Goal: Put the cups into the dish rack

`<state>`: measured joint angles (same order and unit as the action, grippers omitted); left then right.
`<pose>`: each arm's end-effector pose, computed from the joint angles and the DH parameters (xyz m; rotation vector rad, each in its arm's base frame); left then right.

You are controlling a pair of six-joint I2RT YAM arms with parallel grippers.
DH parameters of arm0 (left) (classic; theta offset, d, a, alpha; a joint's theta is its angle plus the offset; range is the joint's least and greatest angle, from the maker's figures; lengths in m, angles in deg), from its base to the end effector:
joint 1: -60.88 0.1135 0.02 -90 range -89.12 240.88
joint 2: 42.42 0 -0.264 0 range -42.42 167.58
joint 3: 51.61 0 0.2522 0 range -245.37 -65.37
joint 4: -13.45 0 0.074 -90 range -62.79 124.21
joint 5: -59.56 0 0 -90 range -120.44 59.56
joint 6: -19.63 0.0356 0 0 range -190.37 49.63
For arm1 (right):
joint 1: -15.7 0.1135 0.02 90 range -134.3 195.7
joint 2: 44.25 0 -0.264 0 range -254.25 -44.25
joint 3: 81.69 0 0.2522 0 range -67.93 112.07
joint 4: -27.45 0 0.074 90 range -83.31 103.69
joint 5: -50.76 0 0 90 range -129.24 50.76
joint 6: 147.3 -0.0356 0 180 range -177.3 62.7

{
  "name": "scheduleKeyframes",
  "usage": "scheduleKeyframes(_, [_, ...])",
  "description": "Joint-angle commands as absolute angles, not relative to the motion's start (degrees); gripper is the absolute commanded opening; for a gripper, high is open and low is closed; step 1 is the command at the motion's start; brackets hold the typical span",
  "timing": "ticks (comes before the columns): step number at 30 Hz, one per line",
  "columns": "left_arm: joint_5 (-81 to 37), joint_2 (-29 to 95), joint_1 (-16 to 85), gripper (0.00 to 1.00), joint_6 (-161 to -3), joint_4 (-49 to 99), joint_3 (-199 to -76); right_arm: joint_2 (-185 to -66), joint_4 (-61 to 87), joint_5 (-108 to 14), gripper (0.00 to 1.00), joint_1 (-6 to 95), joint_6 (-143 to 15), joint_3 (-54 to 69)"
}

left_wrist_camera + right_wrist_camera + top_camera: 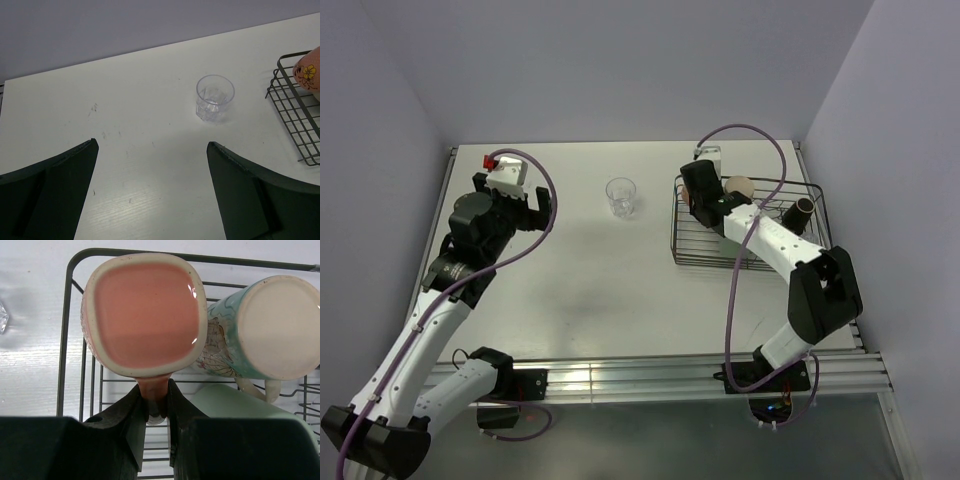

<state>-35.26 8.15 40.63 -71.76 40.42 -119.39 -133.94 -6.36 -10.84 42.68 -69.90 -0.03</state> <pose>0.1897 -0.0668 0.3735 0.2247 1.7303 -0.2038 0.3167 0.1422 0.2720 -0.0284 2.2041 -0.1901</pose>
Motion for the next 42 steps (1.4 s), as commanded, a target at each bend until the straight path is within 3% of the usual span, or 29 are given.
scheduleKeyframes(1, [-35.0, 8.6, 40.5, 0.99, -73.1, 38.8, -120.6, -134.8, -1.1, -8.4, 0.00, 42.4, -72.3, 0.6])
scheduleKeyframes(42, [-34.7, 10.2, 40.5, 0.99, -71.7, 37.6, -118.9, -142.2, 2.2, -11.9, 0.00, 40.0, -73.2, -1.2])
